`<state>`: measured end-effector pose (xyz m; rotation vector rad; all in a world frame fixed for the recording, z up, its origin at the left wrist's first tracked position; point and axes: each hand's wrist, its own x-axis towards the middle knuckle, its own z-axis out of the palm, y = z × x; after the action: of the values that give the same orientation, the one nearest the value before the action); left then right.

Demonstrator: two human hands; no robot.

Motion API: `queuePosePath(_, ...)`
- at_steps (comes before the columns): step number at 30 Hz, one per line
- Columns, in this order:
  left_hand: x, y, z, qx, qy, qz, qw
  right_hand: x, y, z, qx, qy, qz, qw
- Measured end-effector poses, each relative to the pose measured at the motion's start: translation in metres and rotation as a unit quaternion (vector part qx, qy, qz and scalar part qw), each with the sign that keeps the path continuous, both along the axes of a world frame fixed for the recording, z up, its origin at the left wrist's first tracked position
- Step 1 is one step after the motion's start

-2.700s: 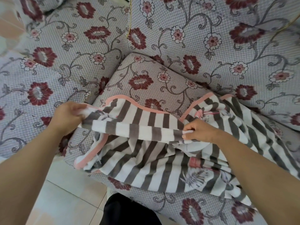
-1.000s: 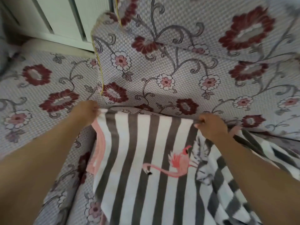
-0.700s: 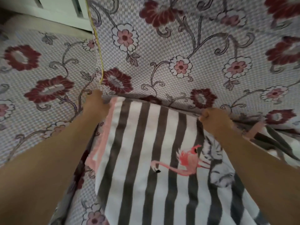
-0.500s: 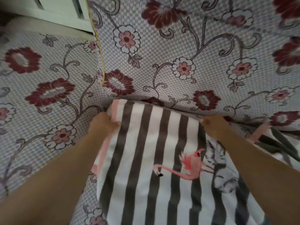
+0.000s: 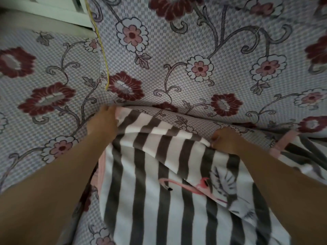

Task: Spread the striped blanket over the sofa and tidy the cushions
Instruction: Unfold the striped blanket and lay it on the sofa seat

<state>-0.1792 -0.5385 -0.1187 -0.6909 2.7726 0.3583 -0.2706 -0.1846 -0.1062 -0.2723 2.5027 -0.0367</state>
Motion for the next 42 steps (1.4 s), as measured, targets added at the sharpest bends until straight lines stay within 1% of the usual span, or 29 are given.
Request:
queuePosePath(2,-0.010,0.003,-0.001,-0.019,0.027,-0.029,0.999,0.000,0.000,0.000,-0.010,-0.015,0.009,1.000)
queuePosePath(3,-0.017,0.005,-0.002,-0.025,0.015,-0.044,0.999,-0.001,0.001,0.001,-0.015,-0.016,0.005,1.000)
queuePosePath(5,-0.027,0.010,-0.002,-0.025,-0.033,-0.050,0.998,-0.001,0.000,0.001,-0.028,-0.029,-0.015,0.999)
queuePosePath(7,-0.034,0.014,-0.004,-0.029,-0.058,-0.043,0.997,0.000,0.002,0.000,-0.020,-0.069,-0.045,0.996)
queuePosePath(9,-0.036,0.009,-0.004,-0.041,-0.019,-0.030,0.999,0.000,0.005,0.001,0.020,-0.119,-0.058,0.991)
queuePosePath(10,-0.036,0.004,-0.003,-0.040,0.009,-0.015,0.999,-0.002,0.007,0.002,0.031,-0.121,-0.075,0.989)
queuePosePath(11,-0.036,-0.002,-0.002,-0.034,0.035,0.007,0.999,-0.006,0.006,0.005,0.024,-0.100,-0.101,0.989)
queuePosePath(12,-0.036,-0.006,0.001,-0.024,0.057,0.035,0.997,-0.011,0.004,0.008,0.000,-0.058,-0.139,0.989)
queuePosePath(13,-0.038,-0.010,0.004,-0.014,0.077,0.068,0.995,-0.019,0.000,0.011,-0.034,0.014,-0.173,0.984)
queuePosePath(14,-0.040,-0.013,0.007,-0.002,0.096,0.105,0.990,-0.028,-0.006,0.013,-0.059,0.110,-0.182,0.975)
queuePosePath(15,-0.043,-0.014,0.008,0.012,0.115,0.143,0.983,-0.036,-0.016,0.017,-0.075,0.206,-0.169,0.961)
queuePosePath(16,-0.047,-0.015,0.008,0.026,0.132,0.176,0.975,-0.043,-0.025,0.019,-0.087,0.279,-0.155,0.944)
queuePosePath(17,-0.052,-0.014,0.007,0.035,0.148,0.203,0.967,-0.049,-0.034,0.019,-0.105,0.321,-0.152,0.929)
queuePosePath(18,-0.054,-0.012,0.005,0.042,0.164,0.223,0.960,-0.053,-0.039,0.017,-0.128,0.336,-0.157,0.920)
queuePosePath(19,-0.056,-0.009,0.001,0.050,0.178,0.235,0.954,-0.054,-0.041,0.011,-0.145,0.330,-0.160,0.919)
queuePosePath(20,-0.055,-0.004,-0.003,0.065,0.186,0.238,0.951,-0.051,-0.039,0.001,-0.147,0.307,-0.154,0.928)
queuePosePath(22,-0.049,0.007,-0.015,0.091,0.184,0.203,0.957,-0.034,-0.030,-0.023,-0.119,0.224,-0.115,0.960)
queuePosePath(23,-0.044,0.012,-0.023,0.091,0.168,0.163,0.968,-0.023,-0.024,-0.035,-0.094,0.184,-0.082,0.975)
queuePosePath(25,-0.036,0.015,-0.042,0.091,0.108,0.072,0.987,-0.010,-0.017,-0.056,-0.041,0.139,-0.019,0.989)
queuePosePath(26,-0.034,0.015,-0.051,0.092,0.081,0.042,0.992,-0.010,-0.015,-0.063,-0.024,0.125,-0.003,0.992)
queuePosePath(28,-0.038,0.010,-0.062,0.100,0.051,0.022,0.993,-0.021,-0.015,-0.067,-0.010,0.089,-0.005,0.996)
queuePosePath(30,-0.049,0.001,-0.066,0.117,-0.005,0.031,0.993,-0.031,-0.016,-0.065,-0.020,0.055,-0.018,0.998)
queuePosePath(32,-0.061,-0.008,-0.060,0.149,-0.077,0.042,0.985,-0.037,-0.016,-0.059,0.001,0.024,-0.007,1.000)
queuePosePath(33,-0.064,-0.012,-0.054,0.162,-0.096,0.039,0.981,-0.035,-0.016,-0.054,0.016,0.011,0.004,1.000)
queuePosePath(35,-0.056,-0.014,-0.040,0.166,-0.079,0.022,0.983,-0.026,-0.021,-0.041,0.029,0.008,0.020,0.999)
queuePosePath(37,-0.029,-0.011,-0.024,0.166,-0.038,0.019,0.985,-0.006,-0.031,-0.026,0.026,0.022,0.047,0.998)
queuePosePath(38,-0.012,-0.009,-0.019,0.166,-0.031,0.025,0.985,0.006,-0.037,-0.019,0.016,0.027,0.063,0.998)
queuePosePath(42,0.077,0.012,-0.012,0.167,-0.052,0.117,0.978,0.067,-0.065,0.008,-0.045,-0.002,0.122,0.992)
